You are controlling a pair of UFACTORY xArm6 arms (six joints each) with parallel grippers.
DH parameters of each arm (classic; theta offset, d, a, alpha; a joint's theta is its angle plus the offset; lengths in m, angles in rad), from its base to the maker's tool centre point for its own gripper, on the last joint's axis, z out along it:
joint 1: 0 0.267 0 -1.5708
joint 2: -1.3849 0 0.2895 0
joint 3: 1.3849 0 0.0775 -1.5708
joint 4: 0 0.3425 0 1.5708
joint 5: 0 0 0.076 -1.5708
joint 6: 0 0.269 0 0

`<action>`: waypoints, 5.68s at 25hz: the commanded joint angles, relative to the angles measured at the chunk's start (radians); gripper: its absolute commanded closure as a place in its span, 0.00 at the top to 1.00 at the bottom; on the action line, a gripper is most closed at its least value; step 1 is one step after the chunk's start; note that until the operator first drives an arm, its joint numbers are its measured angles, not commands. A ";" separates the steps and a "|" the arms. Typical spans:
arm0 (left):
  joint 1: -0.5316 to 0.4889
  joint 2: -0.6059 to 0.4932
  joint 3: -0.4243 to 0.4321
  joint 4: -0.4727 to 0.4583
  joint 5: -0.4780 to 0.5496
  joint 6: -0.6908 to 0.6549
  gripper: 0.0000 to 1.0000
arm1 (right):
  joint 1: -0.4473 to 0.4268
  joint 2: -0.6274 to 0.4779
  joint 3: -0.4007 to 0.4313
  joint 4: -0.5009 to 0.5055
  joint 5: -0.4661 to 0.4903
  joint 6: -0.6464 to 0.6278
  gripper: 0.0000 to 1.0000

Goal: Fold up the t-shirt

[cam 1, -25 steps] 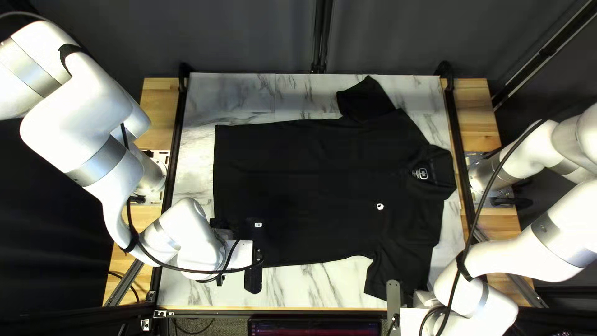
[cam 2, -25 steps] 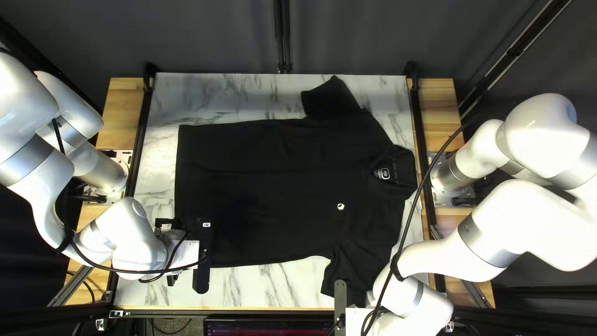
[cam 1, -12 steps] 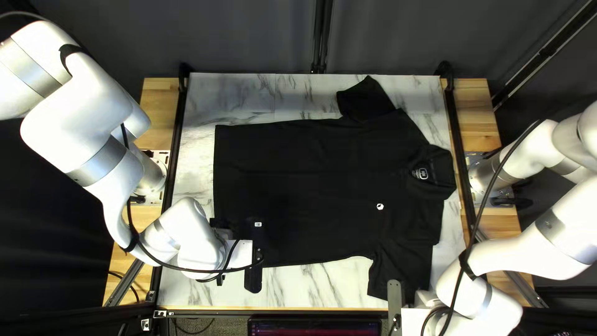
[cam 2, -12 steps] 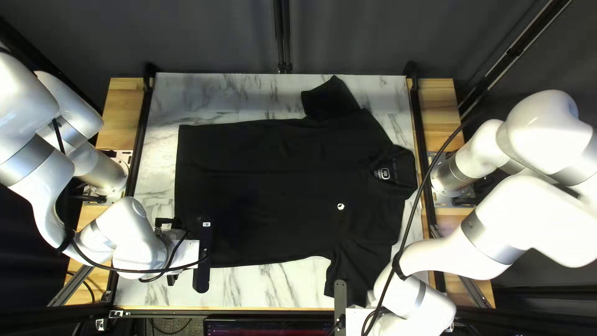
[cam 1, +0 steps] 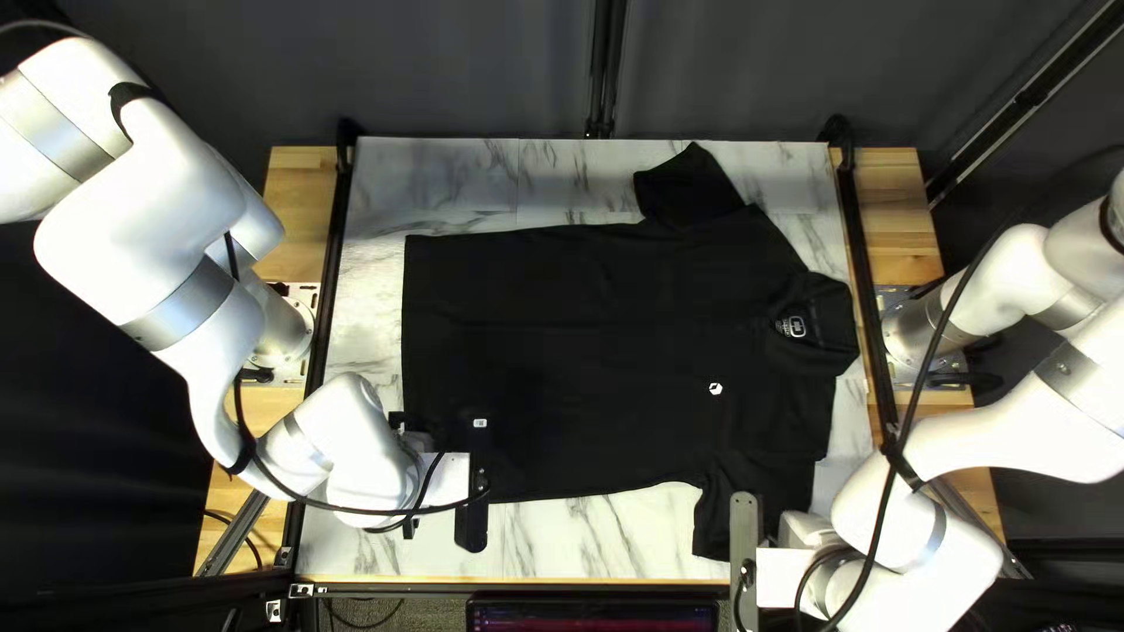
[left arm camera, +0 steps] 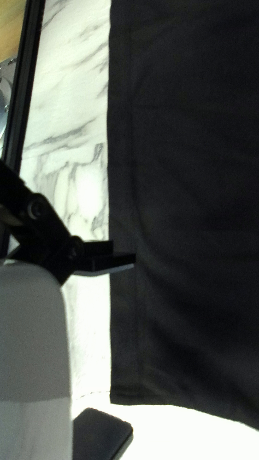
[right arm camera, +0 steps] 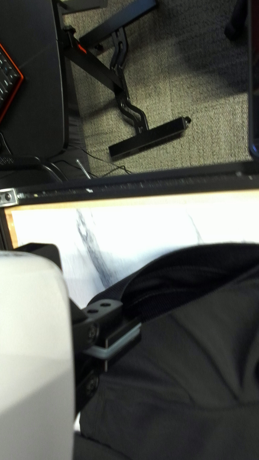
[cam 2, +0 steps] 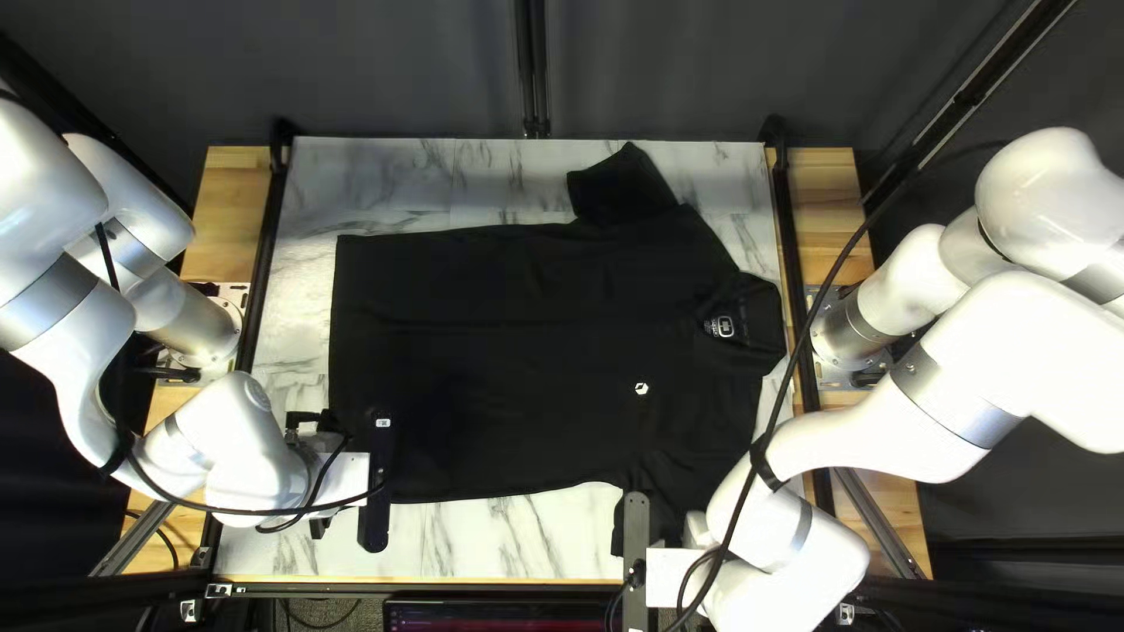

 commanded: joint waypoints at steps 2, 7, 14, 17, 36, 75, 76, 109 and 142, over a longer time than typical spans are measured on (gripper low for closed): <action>-0.003 0.058 -0.010 -0.009 -0.056 -0.003 1.00 | 0.002 -0.004 0.011 -0.002 -0.009 0.007 0.00; -0.048 0.095 -0.020 -0.019 -0.075 -0.067 1.00 | -0.002 -0.007 0.014 0.000 -0.014 0.003 0.00; -0.058 0.095 -0.037 -0.026 -0.038 -0.091 1.00 | -0.010 -0.005 0.025 -0.004 -0.036 -0.001 0.00; -0.054 0.102 -0.040 -0.029 -0.044 -0.087 1.00 | -0.008 -0.005 0.026 -0.005 -0.039 0.001 0.00; -0.063 0.119 -0.015 -0.039 -0.109 -0.091 1.00 | 0.008 0.013 0.010 -0.001 -0.039 0.023 0.00; 0.270 -0.392 0.150 0.054 0.276 0.243 0.06 | -0.108 -0.643 0.290 -0.136 0.384 -0.054 0.00; 0.299 -0.407 0.160 0.062 0.277 0.266 0.06 | -0.130 -0.677 0.304 -0.145 0.396 -0.076 0.00; 0.697 -0.712 0.265 0.177 0.401 0.580 0.08 | -0.735 -1.008 0.364 -0.281 0.468 -0.672 0.00; 0.973 -0.706 0.374 0.198 0.237 0.739 0.10 | -1.278 -0.831 0.377 -0.217 0.108 -1.110 0.00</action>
